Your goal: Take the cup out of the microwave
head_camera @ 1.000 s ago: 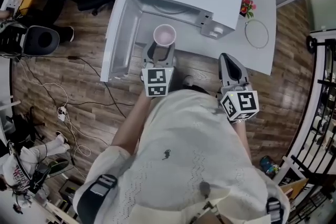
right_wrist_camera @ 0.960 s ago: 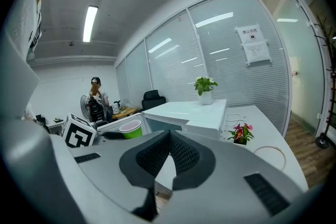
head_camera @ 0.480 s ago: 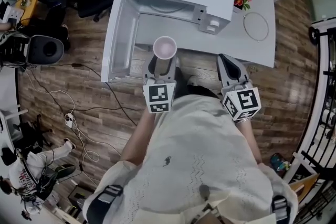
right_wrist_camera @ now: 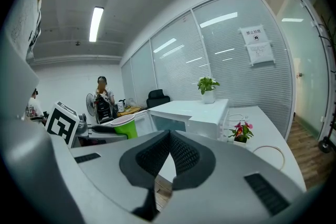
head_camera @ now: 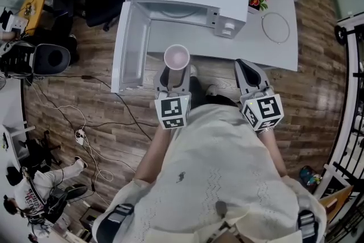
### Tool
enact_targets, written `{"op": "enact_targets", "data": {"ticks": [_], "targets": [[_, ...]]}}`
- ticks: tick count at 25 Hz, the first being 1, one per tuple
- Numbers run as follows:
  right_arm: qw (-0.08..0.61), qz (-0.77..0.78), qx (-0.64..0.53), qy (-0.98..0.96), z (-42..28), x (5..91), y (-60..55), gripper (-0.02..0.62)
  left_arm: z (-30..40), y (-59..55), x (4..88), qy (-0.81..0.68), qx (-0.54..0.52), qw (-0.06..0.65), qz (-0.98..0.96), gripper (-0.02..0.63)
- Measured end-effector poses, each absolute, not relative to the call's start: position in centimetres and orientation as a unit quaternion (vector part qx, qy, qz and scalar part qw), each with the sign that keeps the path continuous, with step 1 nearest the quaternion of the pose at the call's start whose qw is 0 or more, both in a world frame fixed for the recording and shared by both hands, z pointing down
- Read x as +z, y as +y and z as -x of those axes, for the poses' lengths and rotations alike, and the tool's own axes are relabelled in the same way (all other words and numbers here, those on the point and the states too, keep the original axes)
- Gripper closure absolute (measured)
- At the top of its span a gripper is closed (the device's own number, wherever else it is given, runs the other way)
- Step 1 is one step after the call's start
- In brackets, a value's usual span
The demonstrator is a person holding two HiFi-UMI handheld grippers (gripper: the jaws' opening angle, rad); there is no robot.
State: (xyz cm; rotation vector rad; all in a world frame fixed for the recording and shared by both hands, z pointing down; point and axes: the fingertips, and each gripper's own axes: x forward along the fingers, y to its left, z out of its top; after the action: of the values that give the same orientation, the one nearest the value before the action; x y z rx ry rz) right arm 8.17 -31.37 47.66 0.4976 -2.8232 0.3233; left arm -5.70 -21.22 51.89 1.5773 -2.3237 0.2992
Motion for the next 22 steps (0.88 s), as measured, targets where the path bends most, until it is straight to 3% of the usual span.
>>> {"op": "enact_targets", "data": {"ticks": [22], "targets": [[0.047,-0.188,0.069,-0.979,-9.6,38.7,-33.4,0.588,5.9,-22.6,42.1,-0.83,0.078,0.102,-0.543,0.362]]}}
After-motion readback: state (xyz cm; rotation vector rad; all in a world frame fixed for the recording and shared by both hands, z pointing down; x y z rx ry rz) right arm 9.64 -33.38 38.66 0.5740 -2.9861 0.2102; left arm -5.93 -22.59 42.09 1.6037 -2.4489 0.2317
